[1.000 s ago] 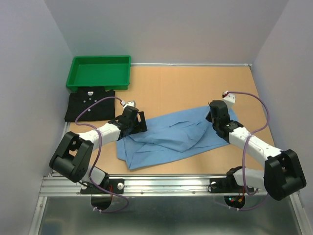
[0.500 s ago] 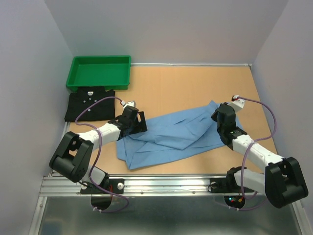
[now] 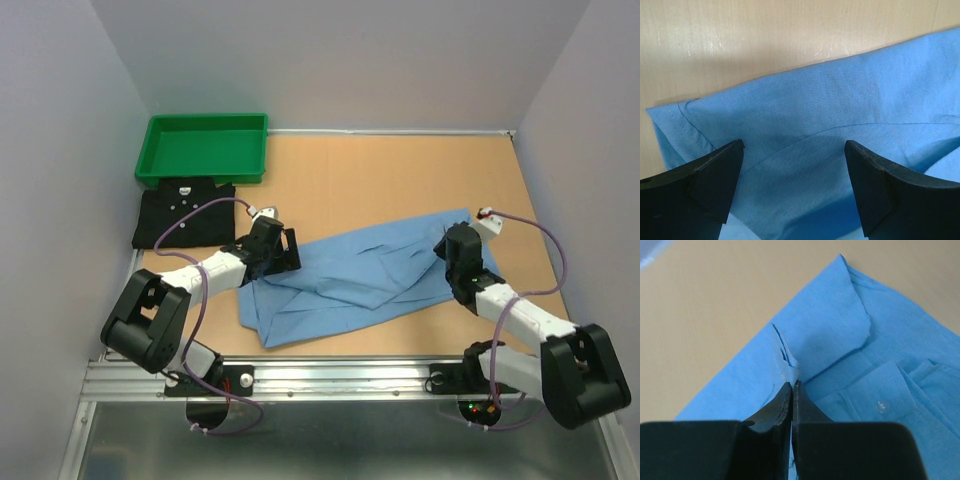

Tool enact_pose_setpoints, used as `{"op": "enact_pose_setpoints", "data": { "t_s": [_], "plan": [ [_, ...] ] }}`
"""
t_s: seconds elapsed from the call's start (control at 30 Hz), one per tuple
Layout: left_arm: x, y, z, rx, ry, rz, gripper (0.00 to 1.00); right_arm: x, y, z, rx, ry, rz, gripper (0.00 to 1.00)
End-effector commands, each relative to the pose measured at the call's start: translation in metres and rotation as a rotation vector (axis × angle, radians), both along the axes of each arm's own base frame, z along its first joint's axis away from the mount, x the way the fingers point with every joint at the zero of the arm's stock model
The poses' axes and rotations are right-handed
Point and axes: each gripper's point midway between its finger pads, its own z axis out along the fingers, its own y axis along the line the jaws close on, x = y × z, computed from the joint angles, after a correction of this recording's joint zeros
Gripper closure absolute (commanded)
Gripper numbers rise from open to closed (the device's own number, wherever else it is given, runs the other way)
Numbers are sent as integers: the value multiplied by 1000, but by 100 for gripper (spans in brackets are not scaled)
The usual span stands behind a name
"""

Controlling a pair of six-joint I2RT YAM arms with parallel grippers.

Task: Fold and stack the long sleeve shirts
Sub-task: Fold the shirt

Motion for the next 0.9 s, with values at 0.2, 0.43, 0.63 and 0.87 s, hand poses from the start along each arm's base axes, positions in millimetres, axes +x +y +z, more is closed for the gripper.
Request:
{"op": "enact_pose_setpoints", "data": {
  "t_s": [0.2, 0.43, 0.63, 0.87],
  "plan": [
    [-9, 1, 0, 12, 38, -14, 5, -1, 21, 146, 16, -319, 185, 99],
    [-10, 2, -2, 17, 42, -15, 5, 9, 43, 190, 49, -388, 292, 99],
    [-10, 2, -3, 16, 45, -9, 5, 19, 48, 187, 37, -398, 306, 99],
    [-9, 2, 0, 13, 35, -10, 5, 17, -2, 96, -47, -223, 41, 97]
  ]
}}
